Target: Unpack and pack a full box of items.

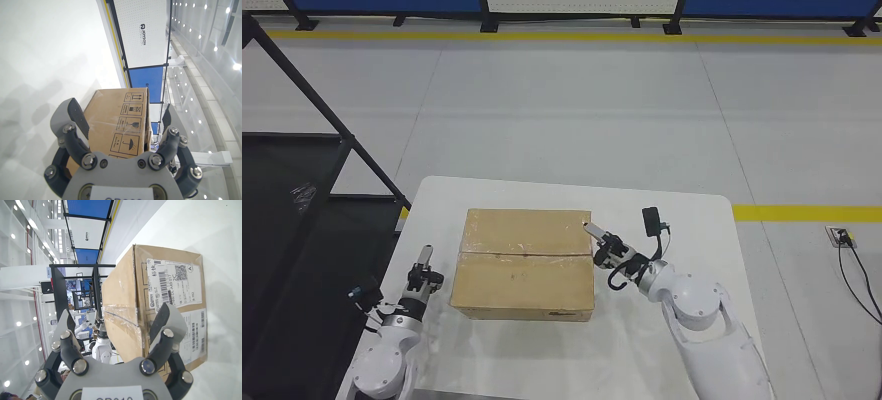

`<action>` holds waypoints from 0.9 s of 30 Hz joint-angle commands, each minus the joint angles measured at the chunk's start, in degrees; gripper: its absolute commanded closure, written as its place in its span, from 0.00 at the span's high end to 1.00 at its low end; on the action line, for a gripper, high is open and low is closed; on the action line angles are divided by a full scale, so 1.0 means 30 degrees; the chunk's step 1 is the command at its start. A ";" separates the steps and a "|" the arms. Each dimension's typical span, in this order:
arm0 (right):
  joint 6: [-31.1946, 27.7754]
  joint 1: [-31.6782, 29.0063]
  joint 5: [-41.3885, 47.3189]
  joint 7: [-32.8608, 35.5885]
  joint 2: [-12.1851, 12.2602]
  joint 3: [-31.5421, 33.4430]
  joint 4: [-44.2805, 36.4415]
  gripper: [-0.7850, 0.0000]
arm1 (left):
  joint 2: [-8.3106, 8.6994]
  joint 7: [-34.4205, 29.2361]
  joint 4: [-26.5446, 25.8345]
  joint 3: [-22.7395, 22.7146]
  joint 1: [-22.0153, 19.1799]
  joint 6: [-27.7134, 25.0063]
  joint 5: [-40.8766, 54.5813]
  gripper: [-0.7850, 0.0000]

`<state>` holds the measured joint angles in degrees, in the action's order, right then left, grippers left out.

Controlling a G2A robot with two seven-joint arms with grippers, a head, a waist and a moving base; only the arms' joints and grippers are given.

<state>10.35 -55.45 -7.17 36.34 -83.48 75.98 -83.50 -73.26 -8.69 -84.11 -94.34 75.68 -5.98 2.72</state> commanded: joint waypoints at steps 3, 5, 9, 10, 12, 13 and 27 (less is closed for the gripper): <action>-0.0109 0.0364 0.0247 0.0149 0.0017 -0.0241 0.0687 1.00 | 0.0006 0.0003 -0.0005 0.0031 -0.0008 0.0000 -0.0035 1.00; -0.0210 0.0573 0.0395 0.0200 0.0017 -0.0378 0.1108 1.00 | 0.0004 0.0036 0.0002 0.0037 -0.0011 0.0006 0.0001 1.00; -0.0309 0.0913 0.0686 0.0085 0.0041 -0.0414 0.1980 1.00 | 0.0014 0.0026 0.0051 0.0012 -0.0044 0.0052 0.0034 1.00; -0.0301 0.0961 0.0732 -0.0047 0.0057 -0.0348 0.2119 1.00 | 0.0018 0.0024 0.0056 -0.0003 -0.0055 0.0040 0.0047 1.00; -0.0316 0.0938 0.0875 -0.0366 0.0109 -0.0081 0.2245 1.00 | 0.0031 0.0010 0.0064 -0.0077 -0.0071 0.0000 0.0076 1.00; -0.0349 0.0865 0.0965 -0.0491 0.0148 0.0111 0.2240 1.00 | 0.0039 0.0017 0.0049 -0.0138 -0.0072 -0.0038 0.0118 1.00; -0.3045 -0.1888 0.1829 -0.1345 0.0874 0.3606 -0.0206 1.00 | 0.0341 -0.1686 -0.1705 -0.2264 0.0955 -0.1304 0.1510 1.00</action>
<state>1.22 -61.07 -1.64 32.30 -80.87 86.77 -84.11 -72.20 -14.06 -89.34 -101.28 78.67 -10.04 7.29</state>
